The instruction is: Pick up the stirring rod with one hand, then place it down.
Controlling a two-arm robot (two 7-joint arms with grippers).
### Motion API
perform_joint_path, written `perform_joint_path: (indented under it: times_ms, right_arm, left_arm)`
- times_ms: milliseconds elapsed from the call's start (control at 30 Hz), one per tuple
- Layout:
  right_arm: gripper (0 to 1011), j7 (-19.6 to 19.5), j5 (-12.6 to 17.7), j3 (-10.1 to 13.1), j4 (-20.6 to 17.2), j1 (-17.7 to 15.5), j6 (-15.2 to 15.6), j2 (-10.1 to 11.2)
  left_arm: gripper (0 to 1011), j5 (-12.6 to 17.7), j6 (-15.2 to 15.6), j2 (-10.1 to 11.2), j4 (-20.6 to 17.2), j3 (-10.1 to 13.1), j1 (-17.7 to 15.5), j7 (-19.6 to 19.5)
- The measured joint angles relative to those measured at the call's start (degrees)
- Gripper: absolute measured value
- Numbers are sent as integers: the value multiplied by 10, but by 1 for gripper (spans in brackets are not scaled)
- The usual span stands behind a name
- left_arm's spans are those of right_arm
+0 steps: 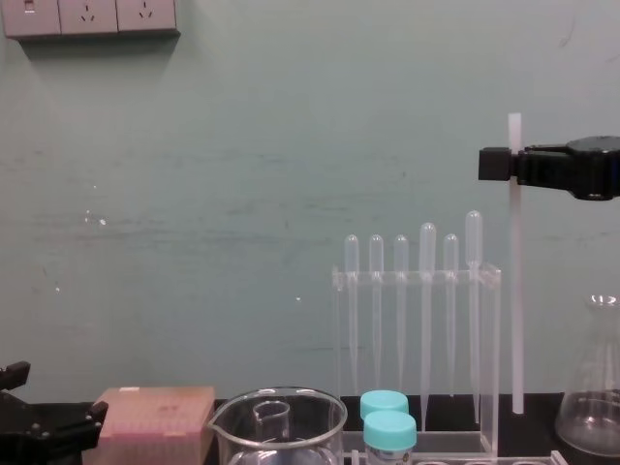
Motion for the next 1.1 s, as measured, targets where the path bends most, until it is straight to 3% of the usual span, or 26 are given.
perform_joint_path:
  times_ms: [767,1100]
  right_arm:
    - [80,1,-7,-8,7,2,-3,-8]
    - [80,8,-31,-24,43,4,-23,-27]
  left_arm:
    - [1000,0,0,0,0,0,0,0]
    - [1000,0,0,0,0,0,0,0]
